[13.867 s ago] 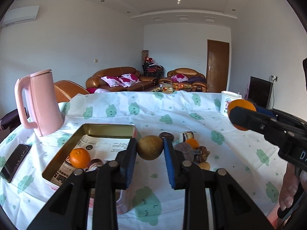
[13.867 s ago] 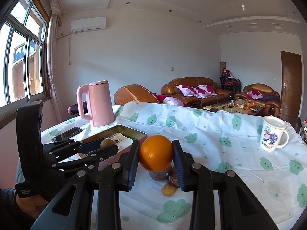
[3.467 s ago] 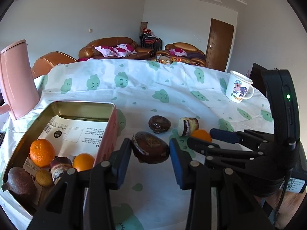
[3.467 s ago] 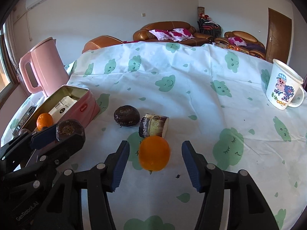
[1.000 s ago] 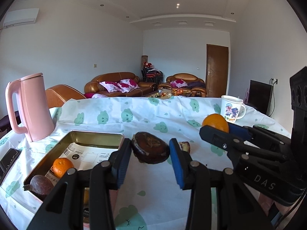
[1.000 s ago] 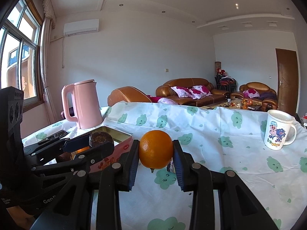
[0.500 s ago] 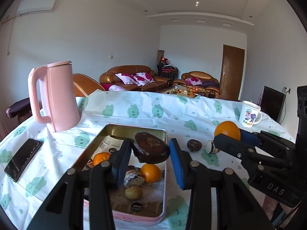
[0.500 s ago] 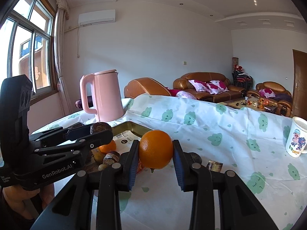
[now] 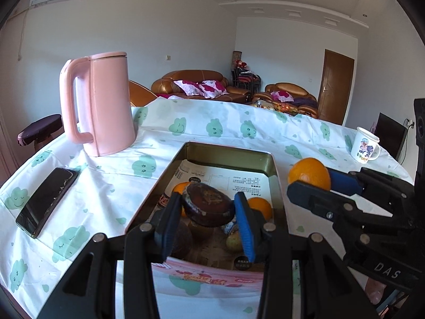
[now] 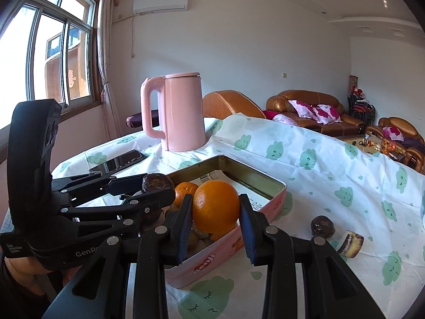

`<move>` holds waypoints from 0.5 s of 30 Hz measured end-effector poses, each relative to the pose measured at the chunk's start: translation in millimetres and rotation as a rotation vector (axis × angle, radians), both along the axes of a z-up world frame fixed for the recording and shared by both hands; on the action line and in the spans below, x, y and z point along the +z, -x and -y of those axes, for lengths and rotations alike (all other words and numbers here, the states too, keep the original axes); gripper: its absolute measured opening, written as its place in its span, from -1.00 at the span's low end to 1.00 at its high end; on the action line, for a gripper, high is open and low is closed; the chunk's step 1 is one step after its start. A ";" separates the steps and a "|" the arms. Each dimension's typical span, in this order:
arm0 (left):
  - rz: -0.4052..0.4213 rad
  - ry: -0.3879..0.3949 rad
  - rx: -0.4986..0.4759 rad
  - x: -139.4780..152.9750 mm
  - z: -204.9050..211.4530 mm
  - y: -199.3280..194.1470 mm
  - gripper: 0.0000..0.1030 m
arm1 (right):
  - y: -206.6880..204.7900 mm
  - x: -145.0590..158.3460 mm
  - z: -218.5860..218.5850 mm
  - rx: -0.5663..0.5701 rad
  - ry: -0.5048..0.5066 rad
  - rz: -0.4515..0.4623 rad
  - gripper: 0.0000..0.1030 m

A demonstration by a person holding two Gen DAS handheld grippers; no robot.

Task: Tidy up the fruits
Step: 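Open the left gripper inside the tin while the right gripper releases the orange there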

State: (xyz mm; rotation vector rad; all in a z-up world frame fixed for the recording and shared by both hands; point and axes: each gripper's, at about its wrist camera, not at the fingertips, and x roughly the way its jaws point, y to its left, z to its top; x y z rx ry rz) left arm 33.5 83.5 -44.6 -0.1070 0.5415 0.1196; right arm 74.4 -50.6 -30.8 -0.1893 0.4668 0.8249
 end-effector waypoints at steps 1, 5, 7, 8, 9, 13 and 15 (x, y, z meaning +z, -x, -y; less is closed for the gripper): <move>-0.006 0.005 -0.001 -1.9 -2.1 -0.3 -0.18 | -0.3 -1.9 -2.5 0.004 0.008 -0.005 -0.31; -0.019 0.013 -0.004 -5.7 -7.4 -1.0 -0.18 | -3.7 -11.7 -12.4 0.015 0.045 -0.037 -0.31; -0.022 0.012 -0.007 -5.4 -7.6 -1.4 -0.17 | -4.9 -14.9 -16.2 0.021 0.061 -0.051 -0.31; -0.024 0.006 -0.009 -5.0 -6.8 -1.4 -0.17 | -5.7 -15.3 -17.7 0.022 0.067 -0.056 -0.31; -0.028 0.001 -0.009 -4.8 -6.5 -1.9 -0.14 | -5.9 -15.6 -18.3 0.023 0.069 -0.059 -0.31; -0.029 -0.005 0.024 -5.8 -10.4 0.5 0.16 | -9.3 -17.6 -16.6 0.036 0.055 -0.098 -0.27; -0.016 -0.004 0.047 -4.1 -15.3 3.9 0.34 | -10.4 -17.0 -13.3 0.023 0.046 -0.100 -0.05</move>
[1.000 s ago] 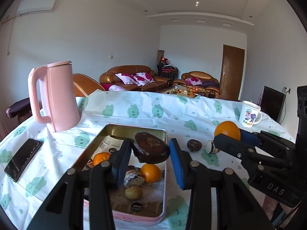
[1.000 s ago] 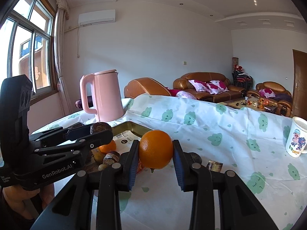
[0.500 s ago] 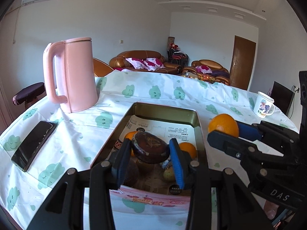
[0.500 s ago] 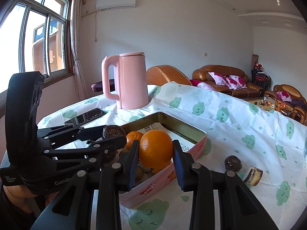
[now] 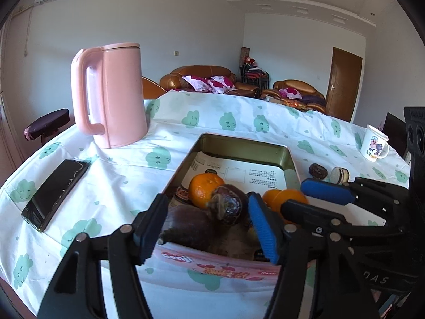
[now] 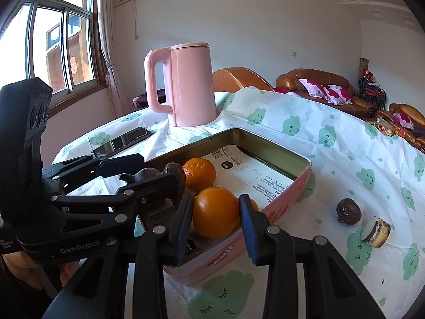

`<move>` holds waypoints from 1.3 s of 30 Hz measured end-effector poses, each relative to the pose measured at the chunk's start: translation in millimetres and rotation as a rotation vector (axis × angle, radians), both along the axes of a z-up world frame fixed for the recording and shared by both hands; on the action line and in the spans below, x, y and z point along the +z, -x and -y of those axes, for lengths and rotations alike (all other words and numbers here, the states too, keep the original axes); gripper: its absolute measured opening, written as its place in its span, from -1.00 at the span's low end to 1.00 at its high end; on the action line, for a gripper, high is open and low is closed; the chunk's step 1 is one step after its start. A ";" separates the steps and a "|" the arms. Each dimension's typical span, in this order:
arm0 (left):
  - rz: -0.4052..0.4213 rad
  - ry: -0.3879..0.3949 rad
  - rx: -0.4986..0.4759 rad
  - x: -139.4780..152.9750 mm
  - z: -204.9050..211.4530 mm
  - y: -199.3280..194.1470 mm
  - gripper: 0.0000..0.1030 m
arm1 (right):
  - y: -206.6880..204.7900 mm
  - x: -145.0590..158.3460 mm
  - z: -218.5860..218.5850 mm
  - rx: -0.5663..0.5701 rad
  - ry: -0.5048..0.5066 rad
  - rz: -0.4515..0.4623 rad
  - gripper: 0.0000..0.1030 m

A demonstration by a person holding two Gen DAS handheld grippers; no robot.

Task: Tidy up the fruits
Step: 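Open the left gripper inside the tin while the right gripper releases the orange there, then grasp the last brown fruit with the left gripper while the right grasps the pastry roll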

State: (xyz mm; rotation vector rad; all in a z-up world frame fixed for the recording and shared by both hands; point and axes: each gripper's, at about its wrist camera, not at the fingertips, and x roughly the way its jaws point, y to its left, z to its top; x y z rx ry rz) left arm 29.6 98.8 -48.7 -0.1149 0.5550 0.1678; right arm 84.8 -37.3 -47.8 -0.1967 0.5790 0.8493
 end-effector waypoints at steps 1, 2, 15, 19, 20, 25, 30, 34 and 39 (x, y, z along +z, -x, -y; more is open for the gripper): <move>0.005 0.005 0.002 1.2 -1.8 1.3 0.35 | -0.8 0.0 1.4 -0.006 -0.004 -0.002 0.12; 0.009 0.012 0.001 2.4 -3.3 2.2 0.43 | -1.3 0.3 3.0 -0.009 -0.011 -0.003 0.15; 0.063 0.022 -0.081 19.5 35.1 -5.8 0.80 | -65.8 14.6 130.2 -0.438 0.047 -0.055 0.15; 0.063 0.005 -0.110 22.1 53.7 -19.1 0.80 | -88.7 5.2 135.3 -0.463 0.039 -0.123 0.15; 0.063 -0.001 -0.113 22.9 57.7 -22.8 0.80 | -92.9 1.8 131.9 -0.462 0.053 -0.135 0.15; 0.037 0.005 -0.149 24.4 73.4 -41.6 0.80 | -113.2 -18.7 116.3 -0.465 0.128 -0.195 0.15; 0.013 -0.009 -0.182 26.0 88.5 -55.3 0.79 | -122.8 -31.0 122.9 -0.441 0.086 -0.277 -0.24; -0.013 -0.021 -0.214 26.1 105.3 -68.0 0.79 | -119.9 -25.4 133.7 -0.447 0.065 -0.247 -0.25; -0.073 -0.047 -0.263 19.4 138.2 -96.6 0.78 | -124.7 -19.0 163.0 -0.527 0.024 -0.220 -0.25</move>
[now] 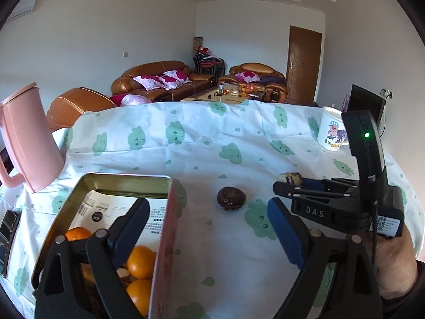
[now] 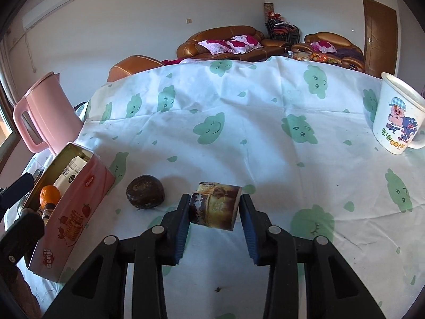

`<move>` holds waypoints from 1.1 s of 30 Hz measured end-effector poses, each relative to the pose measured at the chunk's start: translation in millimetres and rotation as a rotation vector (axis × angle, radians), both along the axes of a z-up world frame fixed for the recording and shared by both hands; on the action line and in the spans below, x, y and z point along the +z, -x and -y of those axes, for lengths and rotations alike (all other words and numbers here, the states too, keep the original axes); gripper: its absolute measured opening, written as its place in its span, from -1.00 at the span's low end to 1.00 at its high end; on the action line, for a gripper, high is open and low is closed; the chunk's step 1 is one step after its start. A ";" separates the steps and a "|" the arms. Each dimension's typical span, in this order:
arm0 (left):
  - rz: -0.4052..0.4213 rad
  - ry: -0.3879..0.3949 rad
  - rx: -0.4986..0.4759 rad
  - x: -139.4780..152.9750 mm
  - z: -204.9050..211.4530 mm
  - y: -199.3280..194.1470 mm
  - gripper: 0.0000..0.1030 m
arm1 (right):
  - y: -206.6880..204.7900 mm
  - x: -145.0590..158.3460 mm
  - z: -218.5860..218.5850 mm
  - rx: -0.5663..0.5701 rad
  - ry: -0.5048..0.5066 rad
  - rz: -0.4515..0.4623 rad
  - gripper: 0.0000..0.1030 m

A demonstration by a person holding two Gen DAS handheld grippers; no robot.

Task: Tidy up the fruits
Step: 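Grasp the last brown fruit with the left gripper while the right grasps the pastry roll, then carry the brown fruit in the left gripper to the tin while the right carries the pastry roll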

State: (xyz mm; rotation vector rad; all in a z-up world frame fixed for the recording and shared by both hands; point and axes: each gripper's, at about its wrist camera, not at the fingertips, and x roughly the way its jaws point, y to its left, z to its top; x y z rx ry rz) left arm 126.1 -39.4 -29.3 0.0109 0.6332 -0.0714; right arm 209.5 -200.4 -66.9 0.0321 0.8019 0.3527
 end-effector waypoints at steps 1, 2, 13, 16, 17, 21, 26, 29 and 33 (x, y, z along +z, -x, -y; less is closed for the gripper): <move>-0.019 -0.006 -0.010 -3.3 6.9 -7.5 0.78 | 0.0 1.3 6.1 -0.018 -0.007 0.008 -0.25; -0.038 -0.009 -0.018 -6.9 13.0 -15.0 0.76 | -0.4 2.3 11.8 -0.034 -0.019 0.015 -0.25; -0.224 -0.059 -0.026 -49.3 46.3 -81.9 0.19 | 8.5 13.3 31.9 -0.087 -0.084 0.092 -0.24; -0.250 -0.052 -0.015 -55.9 43.9 -91.2 0.14 | 10.0 14.3 29.9 -0.078 -0.075 0.102 -0.24; -0.260 -0.047 -0.017 -57.3 43.7 -93.5 0.01 | 10.2 14.4 28.0 -0.072 -0.067 0.104 -0.24; -0.265 -0.039 -0.027 -58.1 43.8 -95.7 -0.21 | 7.9 12.5 22.8 -0.049 -0.044 0.094 -0.24; -0.245 0.012 -0.039 -54.9 38.0 -88.7 -0.22 | 8.5 12.3 23.3 -0.036 -0.057 0.099 -0.24; -0.195 0.025 -0.035 -47.8 35.8 -79.2 -0.22 | 11.3 13.8 22.2 -0.027 -0.056 0.119 -0.24; -0.152 0.044 -0.024 -42.2 31.5 -72.9 -0.22 | 19.2 18.4 20.0 -0.008 -0.057 0.164 -0.24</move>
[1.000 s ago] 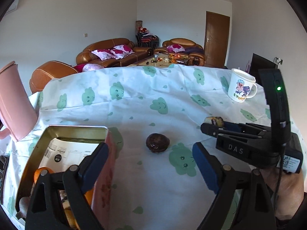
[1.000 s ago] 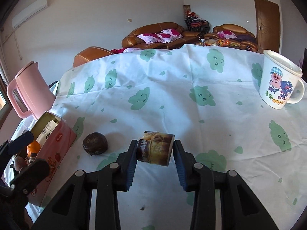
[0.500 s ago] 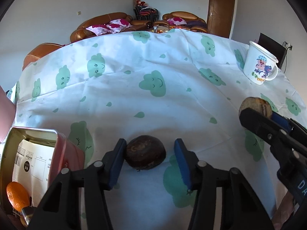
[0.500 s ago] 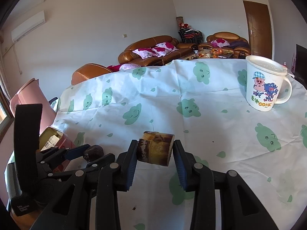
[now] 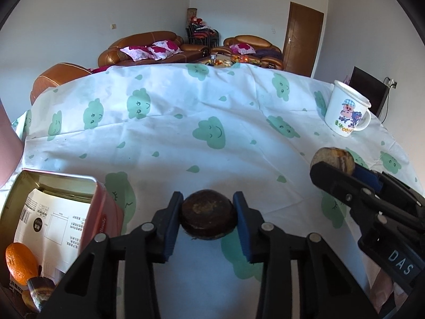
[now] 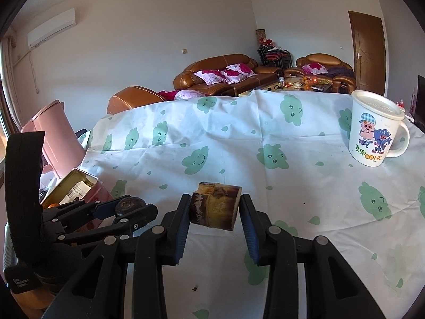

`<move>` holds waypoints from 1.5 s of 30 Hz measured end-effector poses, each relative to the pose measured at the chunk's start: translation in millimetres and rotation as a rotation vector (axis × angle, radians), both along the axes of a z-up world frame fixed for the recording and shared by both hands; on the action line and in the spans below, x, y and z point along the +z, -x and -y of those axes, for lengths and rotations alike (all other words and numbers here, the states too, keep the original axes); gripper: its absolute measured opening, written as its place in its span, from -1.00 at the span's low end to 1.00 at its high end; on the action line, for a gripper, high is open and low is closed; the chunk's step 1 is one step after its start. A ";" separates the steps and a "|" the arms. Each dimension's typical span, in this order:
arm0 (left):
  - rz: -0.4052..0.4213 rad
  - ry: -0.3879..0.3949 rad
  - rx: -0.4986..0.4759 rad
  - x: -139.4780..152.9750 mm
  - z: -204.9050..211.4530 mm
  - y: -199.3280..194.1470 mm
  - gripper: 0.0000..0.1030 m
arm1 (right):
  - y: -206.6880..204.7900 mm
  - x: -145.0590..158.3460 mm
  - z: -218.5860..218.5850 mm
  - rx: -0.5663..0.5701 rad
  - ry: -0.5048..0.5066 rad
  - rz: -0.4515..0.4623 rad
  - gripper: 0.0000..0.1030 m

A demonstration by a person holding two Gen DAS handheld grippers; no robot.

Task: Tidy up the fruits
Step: 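Carry the brown fruit in the left gripper to the tin while the right carries the pastry roll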

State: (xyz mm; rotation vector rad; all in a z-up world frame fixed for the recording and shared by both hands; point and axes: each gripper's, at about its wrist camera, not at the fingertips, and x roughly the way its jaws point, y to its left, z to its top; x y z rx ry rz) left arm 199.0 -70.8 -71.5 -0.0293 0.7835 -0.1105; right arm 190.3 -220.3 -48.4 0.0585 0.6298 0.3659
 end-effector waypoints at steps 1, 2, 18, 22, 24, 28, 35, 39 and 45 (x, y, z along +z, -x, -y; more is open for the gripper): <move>0.009 0.006 -0.001 1.3 -0.8 1.3 -0.22 | 1.2 0.8 -0.9 0.005 0.001 0.007 -0.24; 0.017 0.010 0.002 2.2 -1.7 2.1 -0.22 | 2.5 1.5 -1.5 0.008 0.002 0.015 -0.24; 0.159 0.019 0.040 17.7 -8.7 25.9 -0.22 | 23.5 12.9 -8.6 0.038 0.031 0.140 -0.24; 0.193 0.008 0.043 21.1 -7.7 32.0 -0.22 | 29.2 14.6 -11.4 0.043 0.048 0.171 -0.24; 0.207 -0.001 0.042 22.2 -6.3 34.6 -0.22 | 31.6 15.4 -12.2 0.042 0.053 0.183 -0.24; 0.229 -0.014 0.040 24.4 -5.1 38.2 -0.22 | 33.8 16.8 -11.2 0.038 0.051 0.199 -0.24; 0.276 -0.031 0.044 28.9 -3.5 46.8 -0.22 | 40.9 19.0 -11.6 0.041 0.054 0.234 -0.24; 0.304 -0.041 0.045 31.2 -2.0 52.1 -0.22 | 44.3 19.5 -10.1 0.040 0.051 0.250 -0.24; 0.332 -0.053 0.046 33.8 0.1 58.3 -0.22 | 53.3 21.7 -10.1 0.038 0.053 0.282 -0.24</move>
